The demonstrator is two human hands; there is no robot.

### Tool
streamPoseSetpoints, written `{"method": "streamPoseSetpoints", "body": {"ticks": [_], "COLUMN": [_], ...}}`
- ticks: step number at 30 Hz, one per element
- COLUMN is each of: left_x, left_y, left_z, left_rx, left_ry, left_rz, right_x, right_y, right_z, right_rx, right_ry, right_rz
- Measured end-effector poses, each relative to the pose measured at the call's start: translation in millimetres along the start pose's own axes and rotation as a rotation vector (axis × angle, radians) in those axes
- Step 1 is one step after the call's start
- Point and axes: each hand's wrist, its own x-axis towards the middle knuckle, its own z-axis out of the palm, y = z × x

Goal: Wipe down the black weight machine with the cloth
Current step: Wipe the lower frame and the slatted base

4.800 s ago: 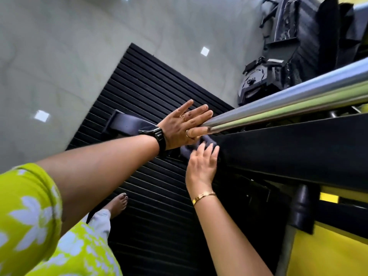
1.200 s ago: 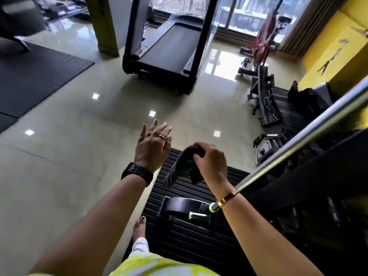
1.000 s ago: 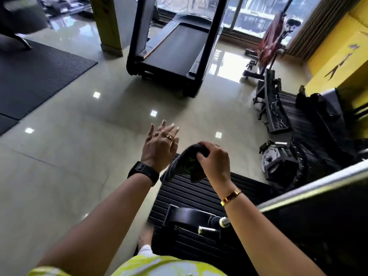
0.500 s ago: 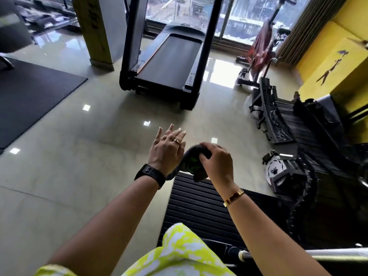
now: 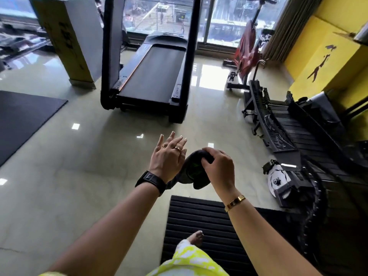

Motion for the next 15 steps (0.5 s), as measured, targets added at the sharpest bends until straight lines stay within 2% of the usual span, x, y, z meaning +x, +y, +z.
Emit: {"method": "streamPoseSetpoints", "body": {"ticks": [8,15], "left_x": [174,271], "left_y": [44,120], "left_z": [77,137], "left_rx": [-0.061,-0.166], "left_ry": [-0.089,-0.119], "left_rz": [0.156,0.355], "right_x": [123,183], "right_y": [87,168], "right_z": [-14,-63], "right_rx": [-0.086,-0.211], "right_ry": [0.055,0.239], "right_rz": [0.089,0.250]}}
